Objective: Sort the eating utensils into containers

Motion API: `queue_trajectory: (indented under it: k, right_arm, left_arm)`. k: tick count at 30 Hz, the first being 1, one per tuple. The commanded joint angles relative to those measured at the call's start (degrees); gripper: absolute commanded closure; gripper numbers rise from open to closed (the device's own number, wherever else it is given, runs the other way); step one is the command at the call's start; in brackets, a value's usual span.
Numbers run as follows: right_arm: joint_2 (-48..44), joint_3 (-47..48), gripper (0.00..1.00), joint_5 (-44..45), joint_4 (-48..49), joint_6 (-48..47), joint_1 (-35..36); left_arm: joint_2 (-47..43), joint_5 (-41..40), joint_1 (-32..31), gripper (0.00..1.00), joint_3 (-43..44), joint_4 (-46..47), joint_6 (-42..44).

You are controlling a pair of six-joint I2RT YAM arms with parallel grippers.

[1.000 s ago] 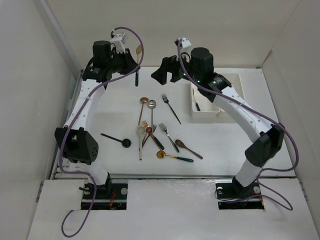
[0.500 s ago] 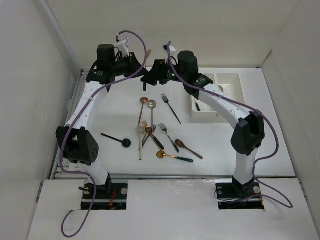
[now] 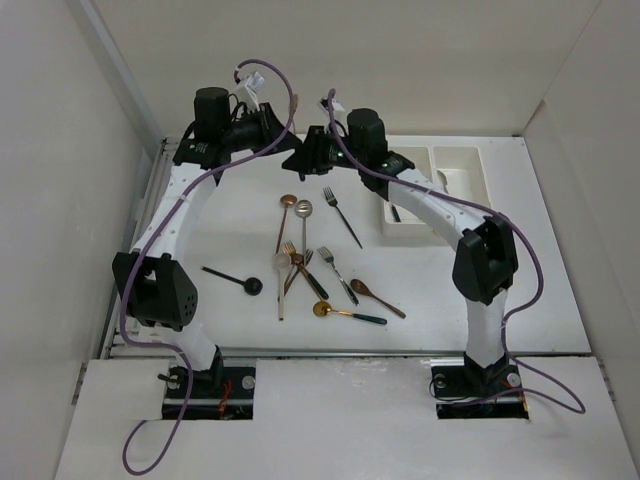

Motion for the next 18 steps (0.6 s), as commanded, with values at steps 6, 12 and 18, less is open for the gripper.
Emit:
queue_trajectory:
  k: [6, 12, 18]
  right_arm:
    - [-3.6, 0.4, 1.0, 2.8, 3.2, 0.8, -0.4]
    - [-6.7, -2.4, 1.0, 13.7, -8.5, -4.8, -5.1]
    - [-1.8, 7.7, 1.0, 47.7, -42.3, -14.5, -11.1]
  left_arm:
    - [-0.7, -0.1, -0.6, 0.85, -0.9, 2.0, 2.0]
    - [-0.7, -5.8, -0.6, 0.22, -0.1, -2.0, 7.3]
    - [-0.7, -25.0, -0.6, 0.2, 0.8, -8.4, 17.2]
